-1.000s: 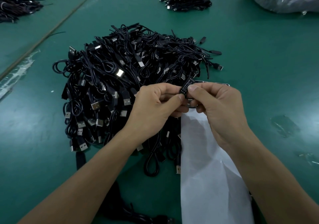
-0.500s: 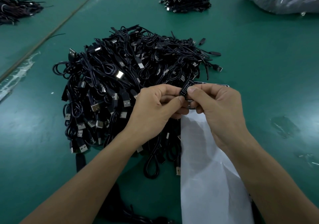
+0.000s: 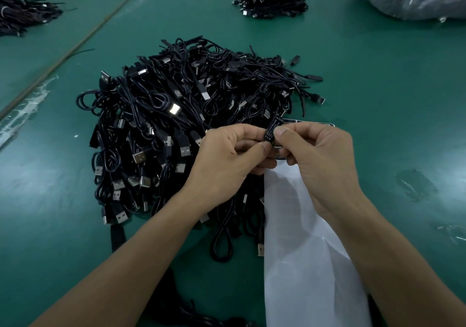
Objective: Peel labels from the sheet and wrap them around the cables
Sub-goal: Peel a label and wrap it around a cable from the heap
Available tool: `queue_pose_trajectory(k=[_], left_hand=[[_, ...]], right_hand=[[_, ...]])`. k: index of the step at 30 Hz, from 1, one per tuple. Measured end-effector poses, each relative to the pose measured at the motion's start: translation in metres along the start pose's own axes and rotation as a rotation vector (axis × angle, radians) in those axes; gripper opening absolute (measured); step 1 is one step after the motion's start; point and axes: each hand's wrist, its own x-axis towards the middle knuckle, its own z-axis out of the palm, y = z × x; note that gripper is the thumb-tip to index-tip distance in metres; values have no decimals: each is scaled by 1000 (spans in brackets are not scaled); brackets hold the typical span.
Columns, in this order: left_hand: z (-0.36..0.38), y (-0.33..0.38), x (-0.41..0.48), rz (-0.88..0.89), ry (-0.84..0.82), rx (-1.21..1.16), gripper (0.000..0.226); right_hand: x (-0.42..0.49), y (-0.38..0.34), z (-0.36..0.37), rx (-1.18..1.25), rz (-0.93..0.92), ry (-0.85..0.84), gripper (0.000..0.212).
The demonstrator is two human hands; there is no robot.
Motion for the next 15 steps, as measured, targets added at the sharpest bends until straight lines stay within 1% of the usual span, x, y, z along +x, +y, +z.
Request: queue_pose_trajectory(k=[15], left_hand=[[0,1,0,0,0,30,12]], right_hand=[[0,-1,0,-10,-24,-2,19]])
